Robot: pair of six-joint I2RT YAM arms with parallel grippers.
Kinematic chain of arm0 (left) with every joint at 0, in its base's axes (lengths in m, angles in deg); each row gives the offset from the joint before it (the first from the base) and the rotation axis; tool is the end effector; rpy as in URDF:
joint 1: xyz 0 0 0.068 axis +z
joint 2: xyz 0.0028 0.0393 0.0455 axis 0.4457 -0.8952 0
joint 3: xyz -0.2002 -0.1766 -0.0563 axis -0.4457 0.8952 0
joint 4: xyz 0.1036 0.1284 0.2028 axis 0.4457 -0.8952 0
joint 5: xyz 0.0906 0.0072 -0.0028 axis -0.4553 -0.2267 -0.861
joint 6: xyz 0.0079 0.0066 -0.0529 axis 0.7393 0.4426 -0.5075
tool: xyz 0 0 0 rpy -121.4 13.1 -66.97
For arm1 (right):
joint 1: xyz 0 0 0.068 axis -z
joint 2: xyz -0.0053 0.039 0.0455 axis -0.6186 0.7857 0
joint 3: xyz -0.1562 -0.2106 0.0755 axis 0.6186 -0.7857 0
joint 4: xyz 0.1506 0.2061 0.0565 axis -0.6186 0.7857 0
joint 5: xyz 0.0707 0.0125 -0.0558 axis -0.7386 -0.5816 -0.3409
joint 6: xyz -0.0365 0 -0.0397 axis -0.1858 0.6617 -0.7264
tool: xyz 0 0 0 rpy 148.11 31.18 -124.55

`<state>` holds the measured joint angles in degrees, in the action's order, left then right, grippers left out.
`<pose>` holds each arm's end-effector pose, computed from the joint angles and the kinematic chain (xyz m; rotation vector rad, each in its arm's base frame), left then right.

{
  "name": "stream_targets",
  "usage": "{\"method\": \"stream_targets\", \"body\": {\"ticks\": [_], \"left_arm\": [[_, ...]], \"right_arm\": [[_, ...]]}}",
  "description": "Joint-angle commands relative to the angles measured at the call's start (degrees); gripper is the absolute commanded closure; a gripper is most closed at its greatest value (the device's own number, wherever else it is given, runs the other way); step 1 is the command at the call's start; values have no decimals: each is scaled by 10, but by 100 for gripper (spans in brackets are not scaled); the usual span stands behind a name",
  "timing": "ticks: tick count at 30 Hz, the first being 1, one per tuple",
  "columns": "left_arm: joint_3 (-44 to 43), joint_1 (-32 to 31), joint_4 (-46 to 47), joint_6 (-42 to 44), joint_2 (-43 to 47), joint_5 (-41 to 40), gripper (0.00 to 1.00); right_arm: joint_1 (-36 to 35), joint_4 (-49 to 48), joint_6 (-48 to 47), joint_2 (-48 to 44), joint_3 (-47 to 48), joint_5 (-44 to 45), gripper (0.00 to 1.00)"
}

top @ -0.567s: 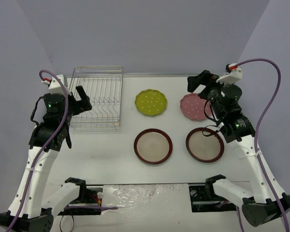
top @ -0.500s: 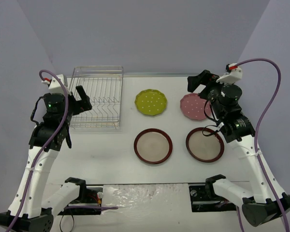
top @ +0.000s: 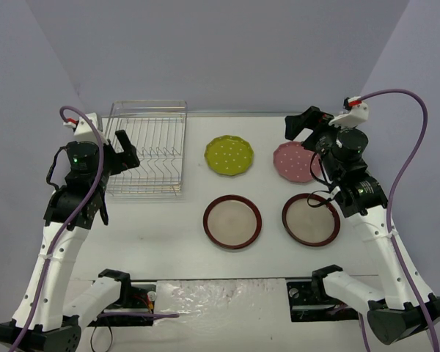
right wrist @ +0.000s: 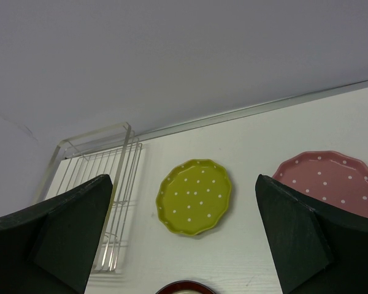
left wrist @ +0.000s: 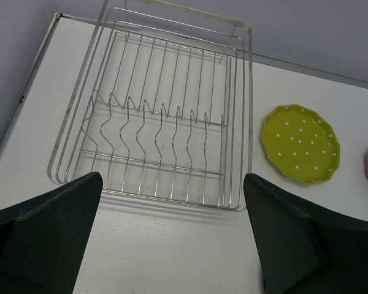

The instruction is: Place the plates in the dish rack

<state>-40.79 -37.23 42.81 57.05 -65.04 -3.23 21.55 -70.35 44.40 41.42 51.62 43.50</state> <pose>0.1846 -0.0307 0.4241 -0.2318 1.7721 -0.2767 0.2114 0.0605 0.4565 0.1659 1.4013 0.5591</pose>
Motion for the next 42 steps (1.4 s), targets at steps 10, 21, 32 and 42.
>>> {"method": "stream_targets", "body": {"ticks": [10, 21, 32, 42], "left_arm": [[46, -17, 4, -151, -38, 112, 5], [143, -153, 34, -257, -69, 60, 7], [249, -240, 175, -346, -144, 66, 8], [335, -263, 357, -406, -209, 127, 8]], "right_arm": [[-9, -29, 15, -13, -37, -7, 0], [-15, -26, 23, -29, -70, -11, 0], [-17, -9, 25, -51, -102, -16, 0], [-21, -7, 28, -51, -110, -15, 0]]}}
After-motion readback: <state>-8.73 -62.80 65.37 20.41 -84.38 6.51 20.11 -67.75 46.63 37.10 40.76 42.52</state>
